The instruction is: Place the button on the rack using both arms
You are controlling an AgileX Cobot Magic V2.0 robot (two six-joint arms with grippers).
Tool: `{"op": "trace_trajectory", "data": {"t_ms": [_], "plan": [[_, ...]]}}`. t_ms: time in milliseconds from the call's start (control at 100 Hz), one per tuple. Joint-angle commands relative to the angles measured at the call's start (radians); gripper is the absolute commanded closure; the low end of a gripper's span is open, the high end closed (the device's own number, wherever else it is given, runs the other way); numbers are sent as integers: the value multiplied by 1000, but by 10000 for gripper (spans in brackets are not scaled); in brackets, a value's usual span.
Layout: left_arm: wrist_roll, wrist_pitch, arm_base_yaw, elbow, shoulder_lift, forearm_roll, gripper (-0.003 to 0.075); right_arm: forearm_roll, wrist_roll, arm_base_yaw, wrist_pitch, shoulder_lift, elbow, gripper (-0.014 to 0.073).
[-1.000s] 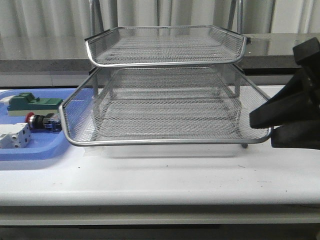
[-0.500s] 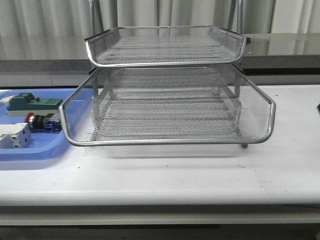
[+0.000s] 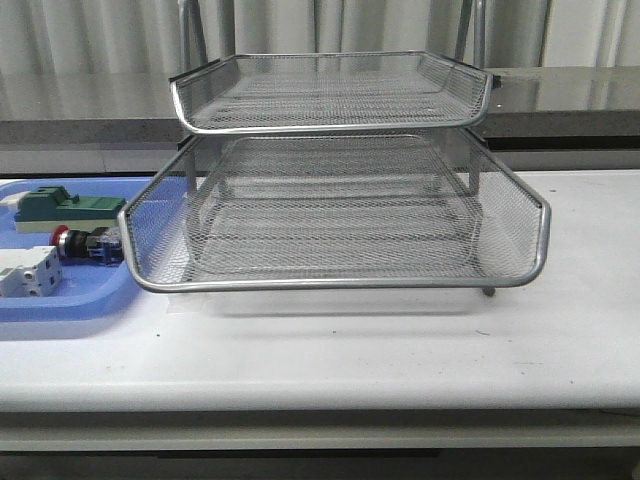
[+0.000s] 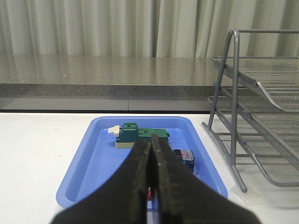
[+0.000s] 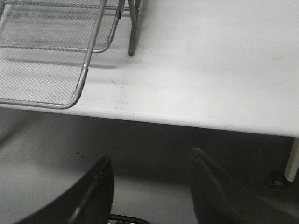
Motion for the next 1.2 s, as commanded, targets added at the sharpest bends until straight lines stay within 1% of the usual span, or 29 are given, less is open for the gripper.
{"op": "trace_trajectory", "data": {"t_ms": [0, 90, 160, 300, 490, 510, 550, 1190], "plan": [[-10, -81, -7, 48, -22, 0, 740, -20, 21, -1, -2, -26, -33, 204], [-10, -81, -7, 48, -22, 0, 740, -32, 39, -1, 17, -52, -33, 207], [-10, -81, -7, 48, -22, 0, 740, -34, 41, -1, 13, -66, -33, 247], [-10, -81, -7, 48, -22, 0, 740, -34, 41, -1, 7, -74, -33, 403], [-10, -81, -7, 48, -22, 0, 740, -34, 41, -1, 0, -74, -33, 655], [-10, -81, -7, 48, -22, 0, 740, -34, 41, -1, 0, -74, -33, 669], [-10, -81, -7, 48, -22, 0, 740, -34, 41, -1, 0, -74, -33, 658], [-10, -81, -7, 48, -22, 0, 740, -34, 41, -1, 5, -74, -33, 663]]}}
